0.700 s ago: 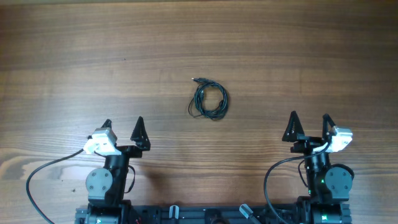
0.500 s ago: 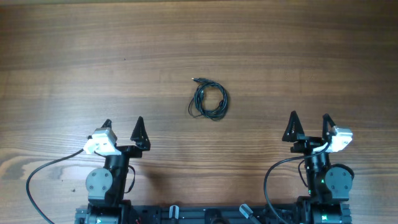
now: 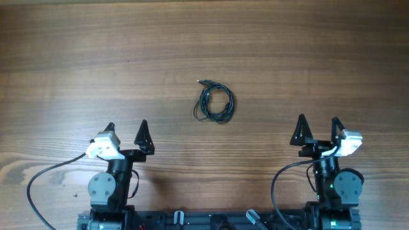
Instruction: Untangle cables
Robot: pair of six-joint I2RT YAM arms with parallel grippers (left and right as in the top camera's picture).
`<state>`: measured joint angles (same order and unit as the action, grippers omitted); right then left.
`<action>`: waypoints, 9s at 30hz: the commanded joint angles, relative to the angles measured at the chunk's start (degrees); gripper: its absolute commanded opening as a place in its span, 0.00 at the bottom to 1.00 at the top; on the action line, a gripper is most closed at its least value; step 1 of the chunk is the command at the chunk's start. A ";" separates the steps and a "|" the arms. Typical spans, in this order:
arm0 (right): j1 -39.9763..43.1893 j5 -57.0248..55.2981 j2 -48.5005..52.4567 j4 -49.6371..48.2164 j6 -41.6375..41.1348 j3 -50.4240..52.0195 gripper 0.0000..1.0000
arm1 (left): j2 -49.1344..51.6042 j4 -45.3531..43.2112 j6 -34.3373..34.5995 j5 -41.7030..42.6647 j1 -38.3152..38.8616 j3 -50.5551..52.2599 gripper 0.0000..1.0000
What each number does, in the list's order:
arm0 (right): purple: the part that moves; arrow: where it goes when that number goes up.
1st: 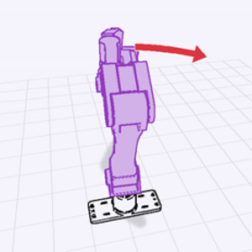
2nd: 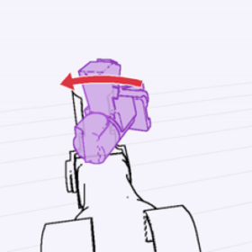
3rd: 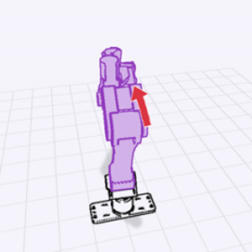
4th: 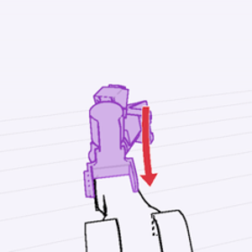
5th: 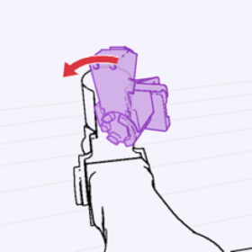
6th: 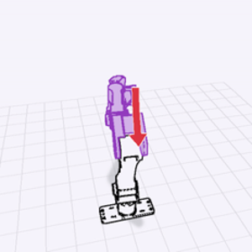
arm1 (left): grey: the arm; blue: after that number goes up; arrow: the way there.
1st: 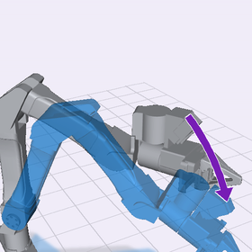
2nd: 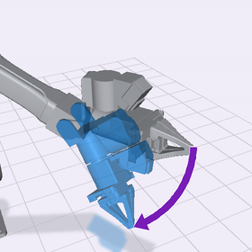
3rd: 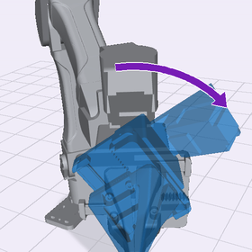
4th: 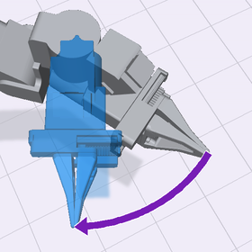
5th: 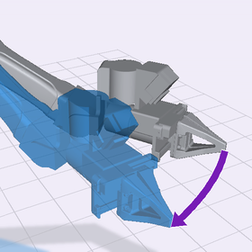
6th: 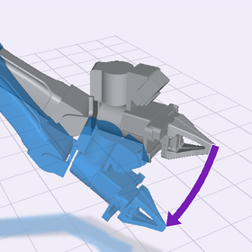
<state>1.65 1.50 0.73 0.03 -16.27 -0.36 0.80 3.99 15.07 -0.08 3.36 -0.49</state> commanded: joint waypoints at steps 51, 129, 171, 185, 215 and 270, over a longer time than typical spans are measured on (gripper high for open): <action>-12.17 16.46 76.37 40.59 6.40 -50.56 1.00 | 57.29 36.39 1.86 28.94 7.15 -44.92 1.00; -24.94 22.95 67.19 16.06 -3.45 -52.59 0.05 | 66.75 23.80 24.87 34.14 14.45 -44.85 0.90; -24.96 38.53 66.86 17.40 1.11 -52.63 0.05 | 66.60 22.88 4.83 55.34 3.65 -44.85 0.51; -24.94 41.33 66.86 15.80 -4.72 -52.63 0.31 | 66.60 22.03 4.83 52.30 9.40 -44.85 0.04; -42.03 14.34 78.40 17.86 -1.97 -52.54 0.90 | 49.44 17.25 22.91 25.33 6.38 -44.85 0.04; -43.36 13.16 81.11 -3.23 -55.56 -52.57 0.05 | 47.63 24.96 24.15 17.70 6.51 -44.85 0.04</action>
<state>-42.48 14.98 81.49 -2.79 -76.62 -52.23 49.15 28.73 40.12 19.14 9.96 -45.17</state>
